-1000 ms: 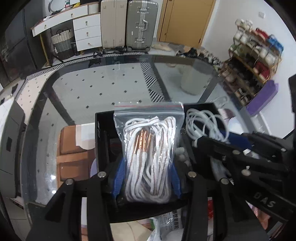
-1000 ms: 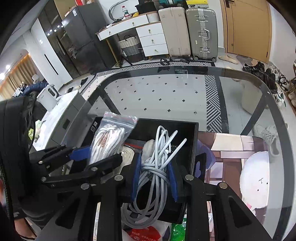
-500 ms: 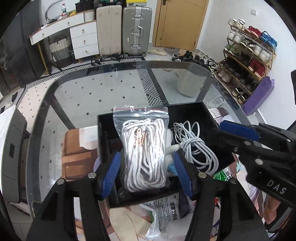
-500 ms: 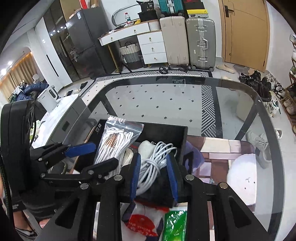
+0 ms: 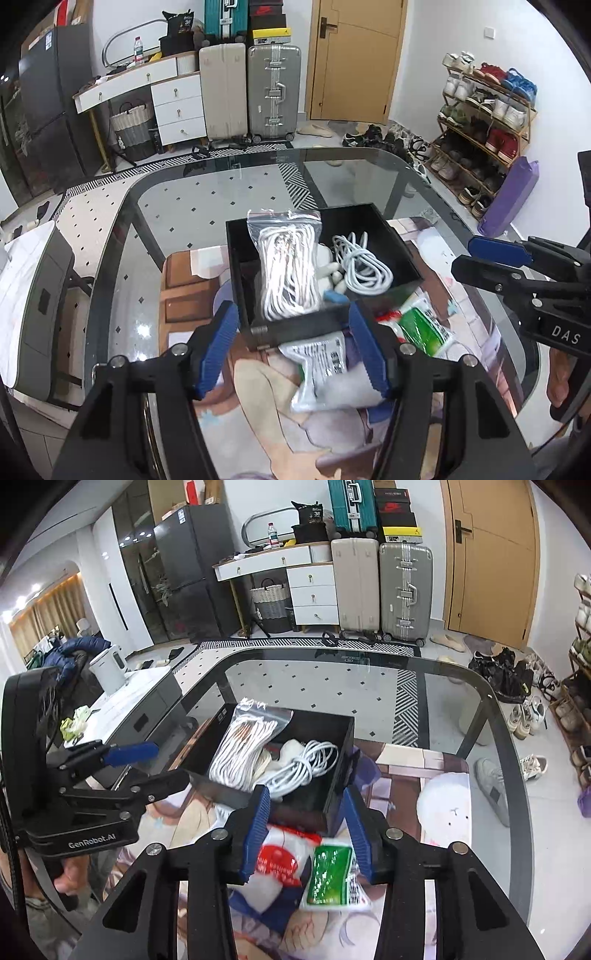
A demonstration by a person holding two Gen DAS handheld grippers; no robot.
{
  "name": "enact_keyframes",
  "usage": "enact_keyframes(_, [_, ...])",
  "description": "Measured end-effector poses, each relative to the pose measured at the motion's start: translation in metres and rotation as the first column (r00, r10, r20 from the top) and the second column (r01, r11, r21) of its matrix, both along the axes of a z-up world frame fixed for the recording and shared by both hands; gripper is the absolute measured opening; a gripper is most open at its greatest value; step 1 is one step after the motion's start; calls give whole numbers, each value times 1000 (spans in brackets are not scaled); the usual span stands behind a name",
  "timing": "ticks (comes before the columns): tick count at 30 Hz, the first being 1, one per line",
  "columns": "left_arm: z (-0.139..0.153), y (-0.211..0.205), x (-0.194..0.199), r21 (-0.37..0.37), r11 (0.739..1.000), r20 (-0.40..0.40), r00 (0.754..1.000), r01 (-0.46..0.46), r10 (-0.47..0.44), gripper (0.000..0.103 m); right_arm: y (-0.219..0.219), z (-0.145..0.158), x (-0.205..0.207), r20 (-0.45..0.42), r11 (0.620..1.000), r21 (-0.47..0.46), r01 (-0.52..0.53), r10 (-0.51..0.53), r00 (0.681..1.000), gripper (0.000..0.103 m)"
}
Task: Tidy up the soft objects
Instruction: 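Carry the cable bag and grey cable bundle into the black box, release both, then grasp the green packet with the right tool while the left tool grasps the white foam sheet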
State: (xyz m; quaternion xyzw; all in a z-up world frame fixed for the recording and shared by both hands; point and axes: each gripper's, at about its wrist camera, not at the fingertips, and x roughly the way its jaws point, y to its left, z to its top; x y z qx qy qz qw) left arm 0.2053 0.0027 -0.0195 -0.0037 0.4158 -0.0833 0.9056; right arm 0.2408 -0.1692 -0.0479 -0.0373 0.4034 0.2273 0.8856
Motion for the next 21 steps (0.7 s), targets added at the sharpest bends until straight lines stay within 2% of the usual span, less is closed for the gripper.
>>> enact_keyframes(7, [-11,-9,-20,-16,999,-34,999,35,-36,65,-4,-13,-18,-21,999,-30,-20,19,1000,43])
enact_keyframes(13, [-39,-18,-22,15,995,-109,990,95,-93,65,-9,-37,-13,-58,997,-78,-8,3,998,43])
enact_keyframes(17, [-54,-7,-17,26,997,-151,986,77,-72,65,-17,-55,-6,-97,995,-100,9,-18,995,43])
enact_keyframes(21, [-62,4,-11,34,998,-172,984,53,-46,65,-9,-65,-5,-122,995,-96,-27,15,992,43])
